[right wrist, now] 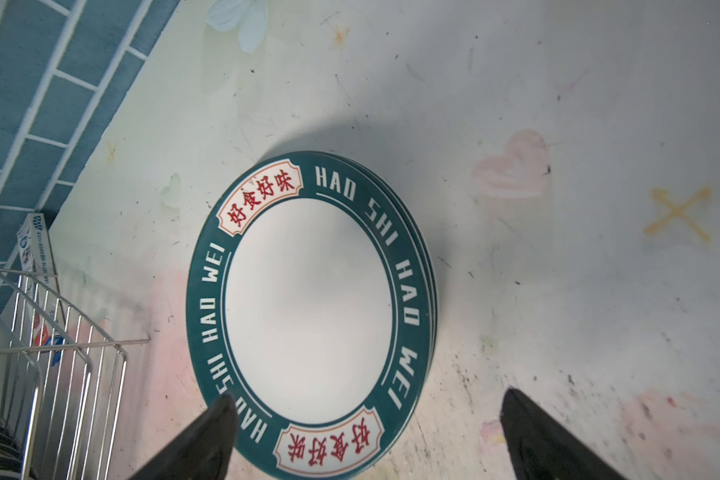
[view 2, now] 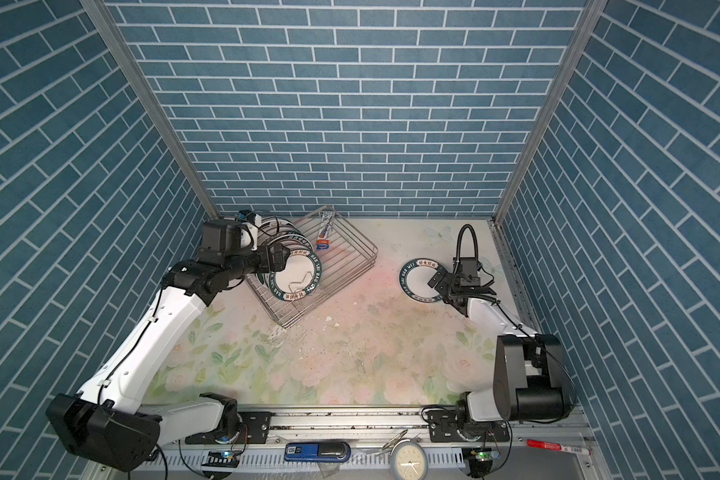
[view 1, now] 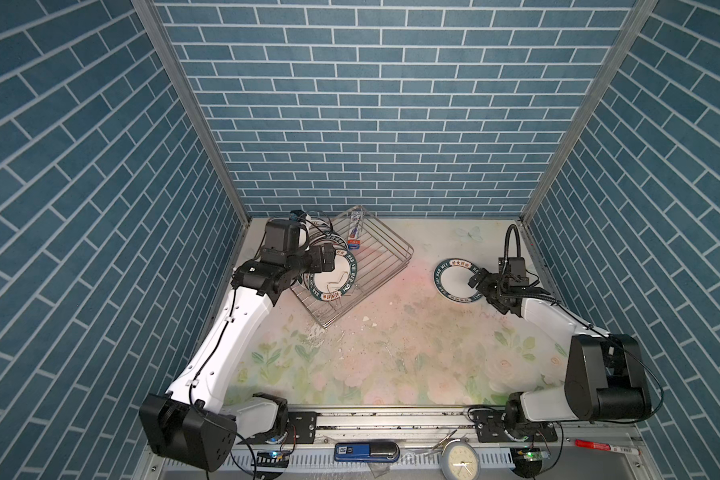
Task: Unload the plates from the dish rack
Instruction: 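Lower the left gripper onto the front green-rimmed rack plate and close on its rim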
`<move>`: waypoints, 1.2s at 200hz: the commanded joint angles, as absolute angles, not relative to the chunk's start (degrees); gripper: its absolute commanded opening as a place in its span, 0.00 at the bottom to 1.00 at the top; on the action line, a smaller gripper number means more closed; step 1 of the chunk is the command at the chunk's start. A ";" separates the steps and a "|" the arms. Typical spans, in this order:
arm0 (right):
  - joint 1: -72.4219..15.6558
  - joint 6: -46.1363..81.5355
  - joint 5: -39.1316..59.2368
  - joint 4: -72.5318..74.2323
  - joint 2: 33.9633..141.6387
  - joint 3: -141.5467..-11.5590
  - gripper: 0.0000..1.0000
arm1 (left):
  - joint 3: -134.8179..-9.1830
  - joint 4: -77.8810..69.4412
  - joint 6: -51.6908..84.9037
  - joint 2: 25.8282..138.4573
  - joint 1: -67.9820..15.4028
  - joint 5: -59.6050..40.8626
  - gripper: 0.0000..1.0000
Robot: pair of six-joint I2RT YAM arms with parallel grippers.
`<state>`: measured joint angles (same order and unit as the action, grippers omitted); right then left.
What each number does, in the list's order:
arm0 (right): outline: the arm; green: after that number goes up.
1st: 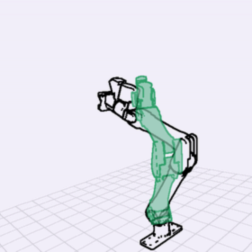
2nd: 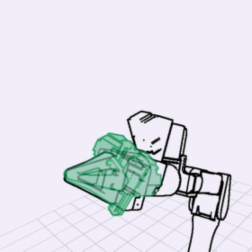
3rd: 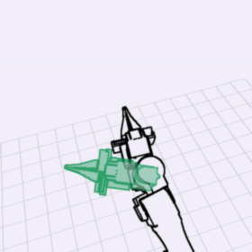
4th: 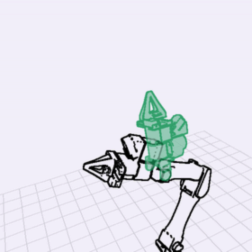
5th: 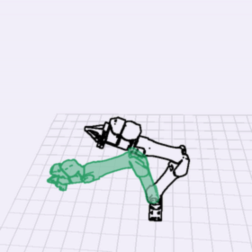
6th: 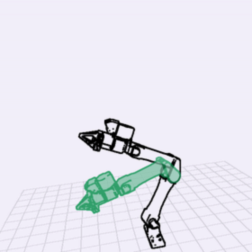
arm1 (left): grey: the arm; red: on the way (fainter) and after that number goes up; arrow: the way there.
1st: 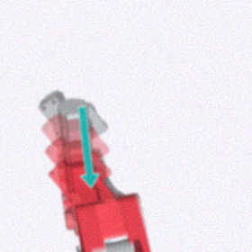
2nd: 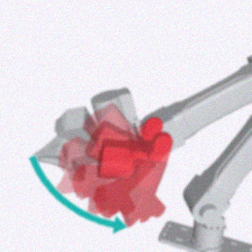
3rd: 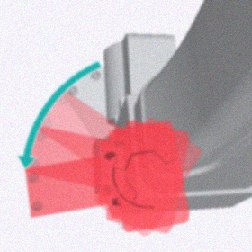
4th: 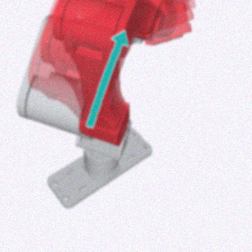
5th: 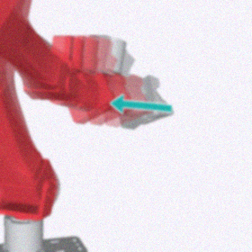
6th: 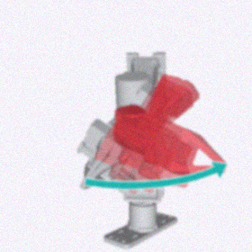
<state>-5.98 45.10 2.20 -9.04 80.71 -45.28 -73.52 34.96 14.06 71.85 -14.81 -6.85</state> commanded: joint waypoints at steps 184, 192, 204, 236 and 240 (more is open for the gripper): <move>-6.28 42.80 4.66 -5.76 76.79 -43.95 0.99 | -82.72 48.15 6.68 90.07 -14.77 -2.71 0.90; -6.29 42.90 4.66 -5.68 76.82 -43.87 0.99 | -83.05 48.31 6.68 90.66 -14.61 -2.46 0.90; -6.27 43.07 5.45 -5.54 76.90 -43.70 0.99 | -83.31 48.09 6.52 91.05 -14.25 -2.89 0.89; -6.25 43.07 6.57 -5.23 76.81 -43.61 0.98 | -84.01 47.94 5.91 93.11 -13.97 -3.94 0.83; -6.28 43.08 6.59 -5.25 76.82 -43.60 0.98 | -84.29 48.04 5.85 93.60 -13.91 -3.95 0.82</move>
<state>-6.00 44.45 5.48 -6.15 77.52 -45.15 -82.28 46.87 6.90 91.85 -14.46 -3.73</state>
